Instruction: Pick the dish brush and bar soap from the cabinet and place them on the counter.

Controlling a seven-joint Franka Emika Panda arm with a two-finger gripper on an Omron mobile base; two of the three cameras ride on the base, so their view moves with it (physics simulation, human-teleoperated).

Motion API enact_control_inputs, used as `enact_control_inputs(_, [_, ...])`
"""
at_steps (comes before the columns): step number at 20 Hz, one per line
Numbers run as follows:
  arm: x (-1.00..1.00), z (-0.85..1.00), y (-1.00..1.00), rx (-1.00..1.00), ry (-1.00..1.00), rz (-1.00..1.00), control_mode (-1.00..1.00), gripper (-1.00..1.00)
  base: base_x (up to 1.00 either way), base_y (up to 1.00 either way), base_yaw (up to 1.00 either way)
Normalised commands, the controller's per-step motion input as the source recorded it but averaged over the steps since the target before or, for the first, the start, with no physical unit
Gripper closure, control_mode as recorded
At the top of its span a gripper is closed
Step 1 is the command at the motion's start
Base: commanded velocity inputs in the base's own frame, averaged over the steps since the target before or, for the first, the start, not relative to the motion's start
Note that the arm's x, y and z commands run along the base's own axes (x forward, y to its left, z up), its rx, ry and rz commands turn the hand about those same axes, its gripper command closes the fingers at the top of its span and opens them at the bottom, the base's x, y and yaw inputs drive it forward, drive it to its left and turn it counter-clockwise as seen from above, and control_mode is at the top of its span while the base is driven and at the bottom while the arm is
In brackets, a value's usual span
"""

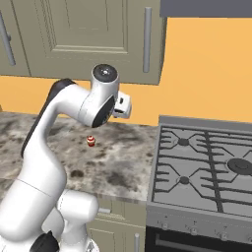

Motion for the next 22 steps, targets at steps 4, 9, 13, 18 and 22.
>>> enact_control_inputs(4, [0.00,0.00,-0.11,0.00,0.00,-0.05,-1.00,-1.00,0.00,0.00,0.00])
enact_control_inputs(9, [0.00,0.15,-0.04,-0.02,-0.09,-0.06,-1.00,-1.00,0.00,0.00,0.00])
enact_control_inputs(13, [-0.05,0.22,-0.16,-0.03,-0.16,-0.07,-1.00,-1.00,0.00,0.00,0.00])
enact_control_inputs(18, [-0.01,0.13,-0.25,-0.03,-0.12,-0.06,-1.00,-1.00,0.00,0.00,0.00])
enact_control_inputs(22, [0.00,0.10,-0.26,-0.04,-0.09,-0.07,-1.00,-1.00,0.00,0.00,0.00])
